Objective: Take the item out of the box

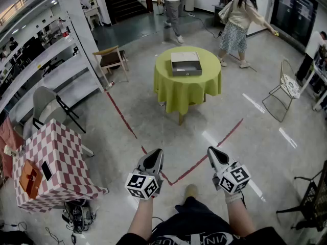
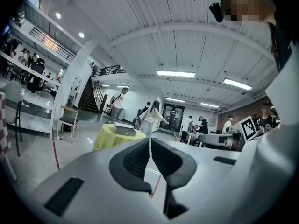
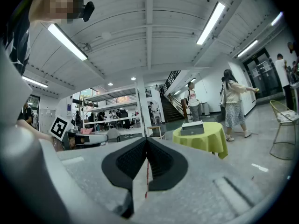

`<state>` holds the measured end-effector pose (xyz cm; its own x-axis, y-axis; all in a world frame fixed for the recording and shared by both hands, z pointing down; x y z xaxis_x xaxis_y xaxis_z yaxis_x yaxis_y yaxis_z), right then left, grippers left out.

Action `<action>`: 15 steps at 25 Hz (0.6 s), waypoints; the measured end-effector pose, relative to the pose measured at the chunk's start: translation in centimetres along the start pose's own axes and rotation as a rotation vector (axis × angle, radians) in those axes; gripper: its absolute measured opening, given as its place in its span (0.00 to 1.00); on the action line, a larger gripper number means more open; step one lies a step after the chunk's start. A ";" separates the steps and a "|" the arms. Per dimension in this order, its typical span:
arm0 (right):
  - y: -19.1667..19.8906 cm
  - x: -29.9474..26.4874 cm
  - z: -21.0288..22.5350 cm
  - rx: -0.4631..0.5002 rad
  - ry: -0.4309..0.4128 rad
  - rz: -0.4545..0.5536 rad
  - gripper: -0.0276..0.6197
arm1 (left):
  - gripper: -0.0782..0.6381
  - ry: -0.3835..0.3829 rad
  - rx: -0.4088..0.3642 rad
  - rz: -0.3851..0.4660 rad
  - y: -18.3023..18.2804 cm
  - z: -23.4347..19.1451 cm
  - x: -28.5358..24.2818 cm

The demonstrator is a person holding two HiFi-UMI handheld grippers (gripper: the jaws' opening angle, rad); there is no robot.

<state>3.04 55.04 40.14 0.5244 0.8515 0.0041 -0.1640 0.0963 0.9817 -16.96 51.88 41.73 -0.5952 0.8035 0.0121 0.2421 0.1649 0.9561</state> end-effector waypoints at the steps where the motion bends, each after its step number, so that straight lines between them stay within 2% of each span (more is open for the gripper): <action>1: -0.1 -0.9 0.5 -0.004 -0.003 -0.006 0.05 | 0.13 -0.008 0.002 0.002 -0.2 -0.5 -0.9; 15: -1.3 -8.9 9.7 0.012 -0.043 -0.039 0.05 | 0.13 -0.044 -0.011 0.012 -0.9 -4.2 -12.7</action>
<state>6.69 42.34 40.67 0.5660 0.8240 -0.0259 -0.1332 0.1224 0.9835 -12.77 39.12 41.95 -0.5582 0.8297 0.0108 0.2405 0.1494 0.9591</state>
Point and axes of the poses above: the fingertips, and each gripper's own axes: x backward along the fingers, z to its right, y out of its underside, the point moved 1 cm from there along x, backward along the fingers, and after that the axes turned 6 degrees about z, right-handed, at the moved point
